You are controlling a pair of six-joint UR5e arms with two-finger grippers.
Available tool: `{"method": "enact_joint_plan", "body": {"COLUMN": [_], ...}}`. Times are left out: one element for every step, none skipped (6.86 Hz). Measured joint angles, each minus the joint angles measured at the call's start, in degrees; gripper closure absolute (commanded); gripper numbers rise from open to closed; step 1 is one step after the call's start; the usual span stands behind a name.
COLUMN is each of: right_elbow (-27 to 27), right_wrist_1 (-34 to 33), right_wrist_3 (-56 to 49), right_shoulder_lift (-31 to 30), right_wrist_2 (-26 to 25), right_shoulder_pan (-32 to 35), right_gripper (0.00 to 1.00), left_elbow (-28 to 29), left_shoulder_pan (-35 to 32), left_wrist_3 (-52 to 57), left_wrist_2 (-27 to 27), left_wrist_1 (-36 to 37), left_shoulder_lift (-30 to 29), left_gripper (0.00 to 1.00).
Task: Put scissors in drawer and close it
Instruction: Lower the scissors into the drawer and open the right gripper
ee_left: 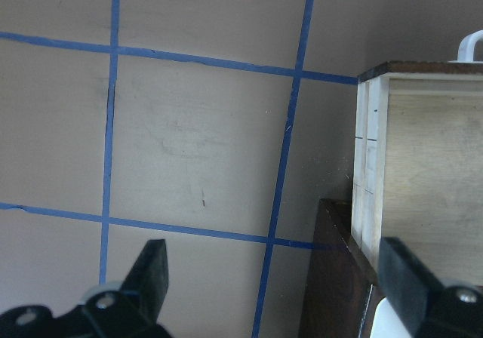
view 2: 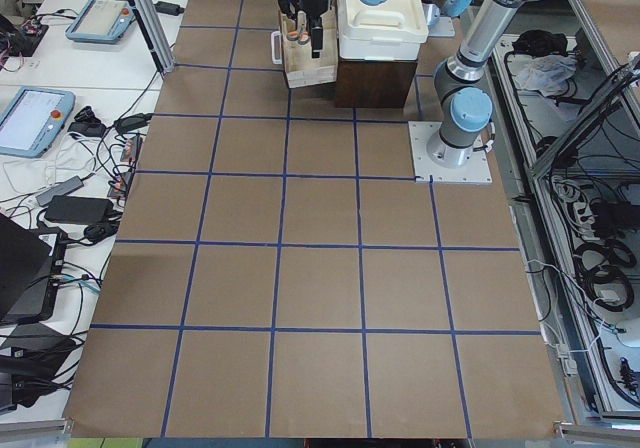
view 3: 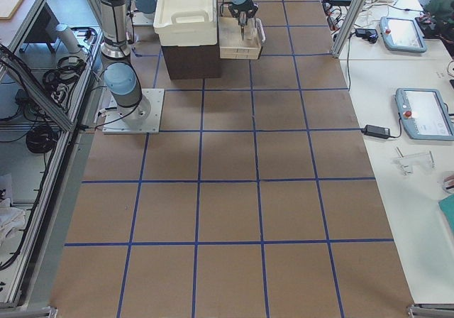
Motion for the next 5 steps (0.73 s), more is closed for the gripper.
{"method": "enact_joint_plan", "body": {"right_elbow": [0.21,0.36,0.47,0.57,0.60], "right_wrist_1": [0.09,0.20,0.35,0.60,0.92], "right_wrist_3": [-0.03,0.03,0.03,-0.19,-0.34], "right_shoulder_lift": [0.05,0.14,0.22,0.38,0.63], "right_wrist_2": [0.04,0.26,0.50,0.69,0.84], "right_shoulder_pan": [0.32,0.50,0.59,0.64,0.70], "right_gripper": [1.00,1.00,1.00,1.00,1.00], "left_elbow": [0.00,0.00,0.00,0.02,0.12], "left_shoulder_pan": [0.03,0.03,-0.01,-0.11,-0.35], "left_wrist_3": [0.00,0.00,0.00,-0.06,-0.33], "left_wrist_2": [-0.04,-0.09,-0.32,-0.65,-0.79], "left_wrist_1": [0.02,0.13,0.28,0.47,0.72], "left_shoulder_lift": [-0.02,-0.14,-0.18,-0.10,0.11], "left_gripper": [0.00,0.00,0.00,0.00,0.00]}}
